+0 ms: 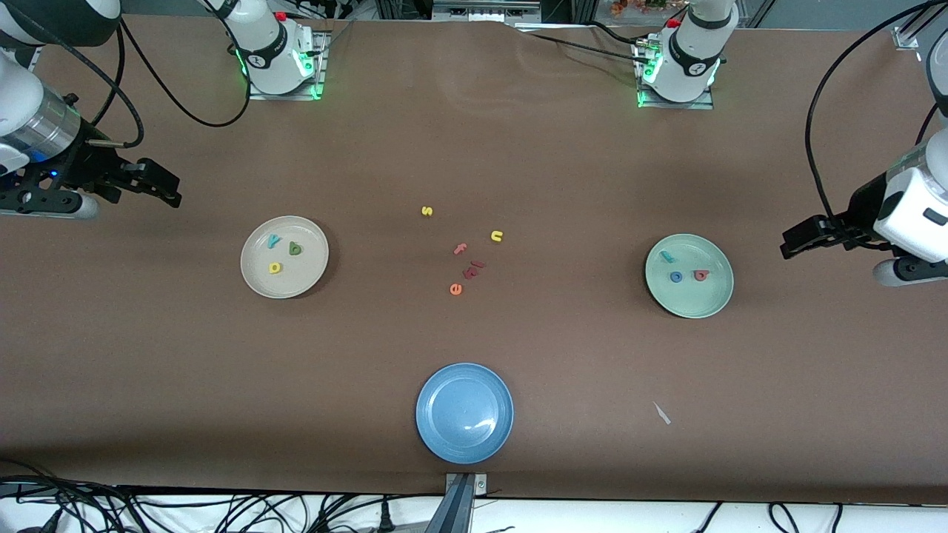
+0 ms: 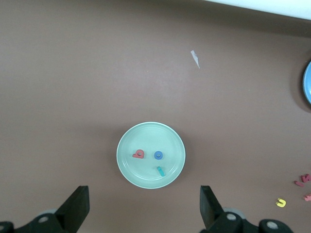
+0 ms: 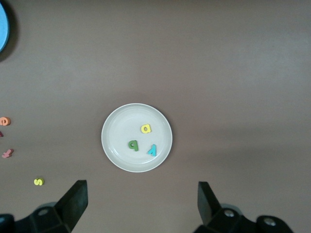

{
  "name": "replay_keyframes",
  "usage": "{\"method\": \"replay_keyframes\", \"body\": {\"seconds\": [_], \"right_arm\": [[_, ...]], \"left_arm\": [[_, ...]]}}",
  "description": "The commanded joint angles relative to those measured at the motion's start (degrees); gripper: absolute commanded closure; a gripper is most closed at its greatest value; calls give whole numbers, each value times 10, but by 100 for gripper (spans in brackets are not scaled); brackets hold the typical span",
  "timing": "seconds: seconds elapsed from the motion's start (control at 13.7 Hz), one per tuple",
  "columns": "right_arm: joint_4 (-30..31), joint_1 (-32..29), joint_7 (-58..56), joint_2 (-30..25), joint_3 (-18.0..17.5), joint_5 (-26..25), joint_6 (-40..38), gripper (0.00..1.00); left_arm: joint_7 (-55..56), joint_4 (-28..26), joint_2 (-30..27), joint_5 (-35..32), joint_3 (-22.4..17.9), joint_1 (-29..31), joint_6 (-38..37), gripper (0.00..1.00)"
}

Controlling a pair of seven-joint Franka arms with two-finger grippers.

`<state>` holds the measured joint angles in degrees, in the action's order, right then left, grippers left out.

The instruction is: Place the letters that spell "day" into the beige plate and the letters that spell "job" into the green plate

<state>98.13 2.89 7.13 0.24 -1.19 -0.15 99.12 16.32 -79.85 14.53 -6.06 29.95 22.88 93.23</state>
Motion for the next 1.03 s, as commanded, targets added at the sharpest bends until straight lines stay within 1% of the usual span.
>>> {"method": "replay_keyframes", "body": {"seconds": [0.0, 0.15, 0.22, 0.29, 0.37, 0.44, 0.51, 0.66, 0.88, 0.95], "right_arm": [[14, -33, -80, -10, -7, -4, 1, 0], [15, -39, -76, -9, -10, 5, 3, 0], [16, -36, -73, -11, -9, 12, 2, 0], [18, -36, -62, -12, -9, 14, 2, 0], [20, -36, -55, -13, -9, 14, 2, 0], [19, -37, -63, -13, -10, 14, 3, 0], [19, -37, -63, -12, -10, 14, 6, 0], [18, -37, -64, -11, -10, 14, 4, 0], [15, -35, -65, -10, -10, 13, 3, 0], [13, -30, -65, -8, -9, 12, 4, 0]], "left_arm": [[-15, 11, 4, -4, 2, -5, -8, 0], [-19, 12, 5, -5, -4, -33, -8, 0], [-22, 12, 2, -4, -34, -64, -8, 0], [-22, 12, -3, 0, -91, -121, -9, 0], [-23, 12, -12, 15, -171, -182, -8, 0], [-30, 10, -21, 49, -242, -230, -8, 0], [-68, 8, -23, 72, -268, -242, -9, 0], [-121, 3, -23, 80, -266, -215, -8, 0], [-124, -24, -42, 76, -255, -209, -8, 0], [-118, -22, -42, 74, -255, -211, -9, 0]]}}
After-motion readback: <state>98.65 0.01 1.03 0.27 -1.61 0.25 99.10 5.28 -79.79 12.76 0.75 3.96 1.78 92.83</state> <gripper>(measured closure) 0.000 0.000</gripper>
